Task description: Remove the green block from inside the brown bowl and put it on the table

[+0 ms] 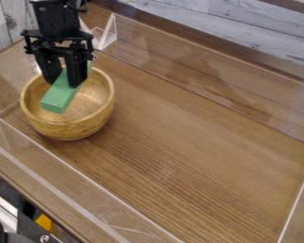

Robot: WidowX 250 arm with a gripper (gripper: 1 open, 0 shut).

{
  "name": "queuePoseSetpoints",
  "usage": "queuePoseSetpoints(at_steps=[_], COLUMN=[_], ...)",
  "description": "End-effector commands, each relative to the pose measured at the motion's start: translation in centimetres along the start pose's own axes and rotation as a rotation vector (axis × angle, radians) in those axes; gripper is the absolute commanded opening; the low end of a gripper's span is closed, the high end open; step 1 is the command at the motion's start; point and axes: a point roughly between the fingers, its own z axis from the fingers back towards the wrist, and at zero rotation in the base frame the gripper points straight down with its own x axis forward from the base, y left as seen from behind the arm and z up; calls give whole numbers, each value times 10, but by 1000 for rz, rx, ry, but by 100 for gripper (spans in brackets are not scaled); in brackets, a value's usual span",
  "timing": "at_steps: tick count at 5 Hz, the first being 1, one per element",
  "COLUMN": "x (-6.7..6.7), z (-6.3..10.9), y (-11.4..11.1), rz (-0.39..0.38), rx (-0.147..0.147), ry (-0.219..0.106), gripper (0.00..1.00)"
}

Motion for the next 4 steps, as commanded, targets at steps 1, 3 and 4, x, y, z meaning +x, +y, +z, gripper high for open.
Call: queuePoseSetpoints(at_steps=[1,3,4], x=[0,-10,-13], z=[17,3,-5], y=[-16,-49,-67], rz=[-44,-126,-158], rx=[24,34,38], ry=[-57,-41,-37], gripper=[0,0,0])
